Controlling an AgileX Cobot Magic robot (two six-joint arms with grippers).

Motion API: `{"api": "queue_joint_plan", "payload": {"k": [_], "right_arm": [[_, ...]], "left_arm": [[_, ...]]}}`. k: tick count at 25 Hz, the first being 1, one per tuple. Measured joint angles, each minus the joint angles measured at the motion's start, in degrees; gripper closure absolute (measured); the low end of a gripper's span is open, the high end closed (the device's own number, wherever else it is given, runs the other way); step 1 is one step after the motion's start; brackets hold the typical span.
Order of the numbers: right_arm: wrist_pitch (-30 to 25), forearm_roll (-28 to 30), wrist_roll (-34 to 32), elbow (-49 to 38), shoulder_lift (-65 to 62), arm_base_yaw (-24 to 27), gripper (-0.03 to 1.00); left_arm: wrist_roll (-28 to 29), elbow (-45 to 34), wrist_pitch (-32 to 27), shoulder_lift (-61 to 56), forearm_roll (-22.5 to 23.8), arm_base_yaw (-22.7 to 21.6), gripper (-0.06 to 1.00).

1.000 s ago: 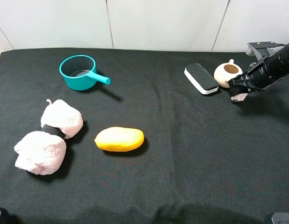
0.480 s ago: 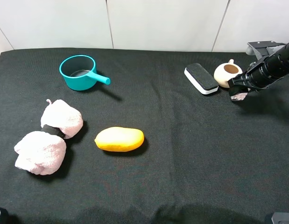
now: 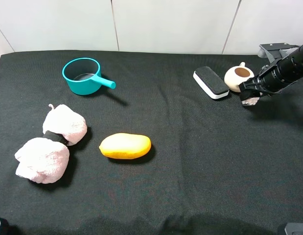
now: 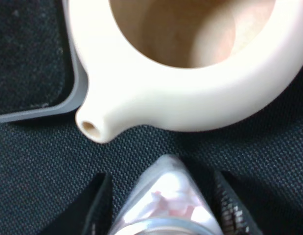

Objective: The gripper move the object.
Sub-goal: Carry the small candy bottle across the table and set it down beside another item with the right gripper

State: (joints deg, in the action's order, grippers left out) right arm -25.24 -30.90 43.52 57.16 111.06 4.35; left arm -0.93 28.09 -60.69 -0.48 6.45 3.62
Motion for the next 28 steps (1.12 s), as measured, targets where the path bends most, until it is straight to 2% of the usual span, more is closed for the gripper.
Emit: {"api": "queue_joint_plan", "payload": {"k": [11, 21, 28], "right_arm": [[0.1, 0.0, -1.2, 0.0, 0.0, 0.0, 0.62], [0.2, 0.0, -2.0, 0.0, 0.0, 0.0, 0.32], [0.2, 0.0, -2.1, 0.0, 0.0, 0.0, 0.27]], "left_arm": [[0.0, 0.0, 0.0, 0.0, 0.0, 0.0, 0.18], [0.0, 0.0, 0.0, 0.0, 0.0, 0.0, 0.18], [0.0, 0.0, 0.0, 0.0, 0.0, 0.0, 0.18]]}}
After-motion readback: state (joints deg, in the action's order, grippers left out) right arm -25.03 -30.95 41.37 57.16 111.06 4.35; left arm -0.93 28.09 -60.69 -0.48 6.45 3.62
